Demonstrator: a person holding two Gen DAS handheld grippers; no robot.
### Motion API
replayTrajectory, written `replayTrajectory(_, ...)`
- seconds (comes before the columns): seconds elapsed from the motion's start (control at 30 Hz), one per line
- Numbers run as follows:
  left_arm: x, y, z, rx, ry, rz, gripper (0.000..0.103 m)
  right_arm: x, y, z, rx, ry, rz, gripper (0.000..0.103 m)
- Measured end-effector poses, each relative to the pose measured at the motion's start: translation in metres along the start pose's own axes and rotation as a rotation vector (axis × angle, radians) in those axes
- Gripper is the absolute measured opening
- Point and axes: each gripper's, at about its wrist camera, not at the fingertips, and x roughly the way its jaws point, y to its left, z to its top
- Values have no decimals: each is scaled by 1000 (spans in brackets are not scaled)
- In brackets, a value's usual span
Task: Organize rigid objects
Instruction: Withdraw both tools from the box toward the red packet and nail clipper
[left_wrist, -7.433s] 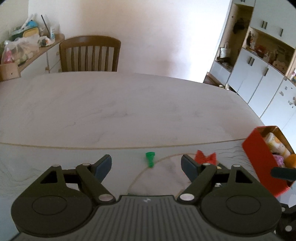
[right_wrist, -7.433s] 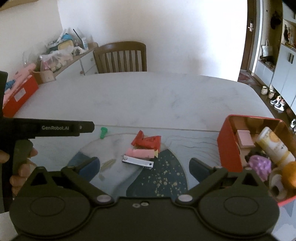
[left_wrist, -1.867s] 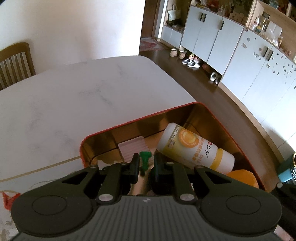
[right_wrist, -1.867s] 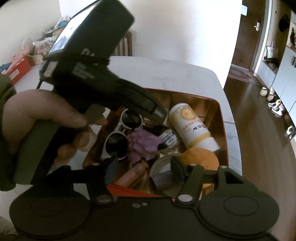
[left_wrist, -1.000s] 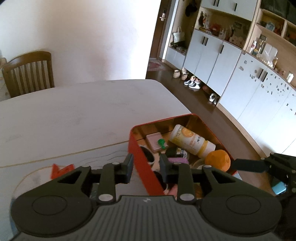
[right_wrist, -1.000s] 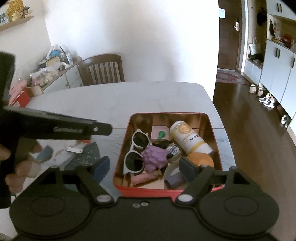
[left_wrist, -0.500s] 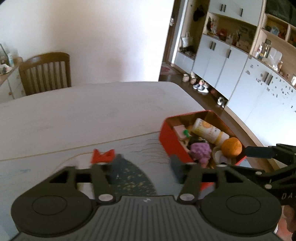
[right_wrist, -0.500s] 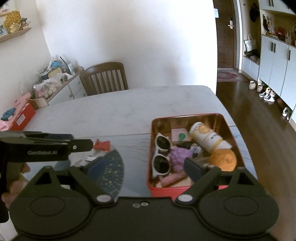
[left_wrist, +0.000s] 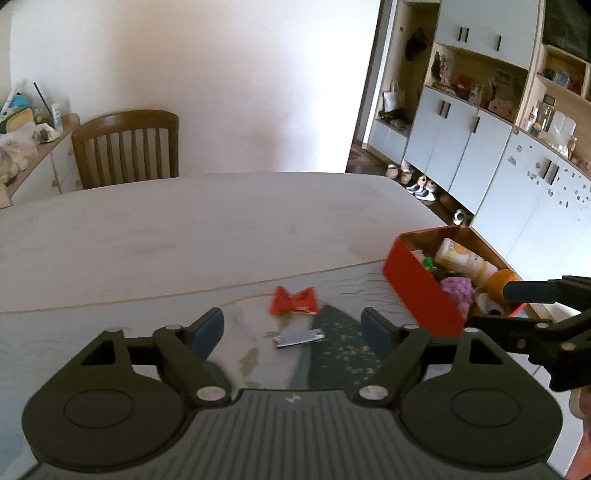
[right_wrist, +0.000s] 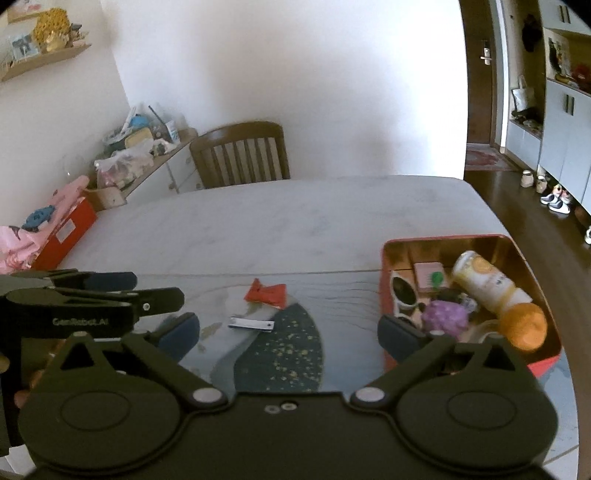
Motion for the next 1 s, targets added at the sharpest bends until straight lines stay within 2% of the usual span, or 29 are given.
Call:
replayTrajectory(0.27,19,26,-15,2,4,44,86,33,13,15,6,42,-27,103)
replayTrajectory(0.43,38,32,-25,-5,26,33,86,60,16,24,0,80,-33,103)
replayTrajectory(0.7,72,27,-34,22,72,33,86,109,26,33,-9,157,-31,103)
replayTrajectory(0.83,83,23,-37,43,69,23,86,132,32,35,-63,208,2,103)
replayTrajectory(1.0,98,16,-41,66,67,15,86,156,36,35,-89,261,-2,101)
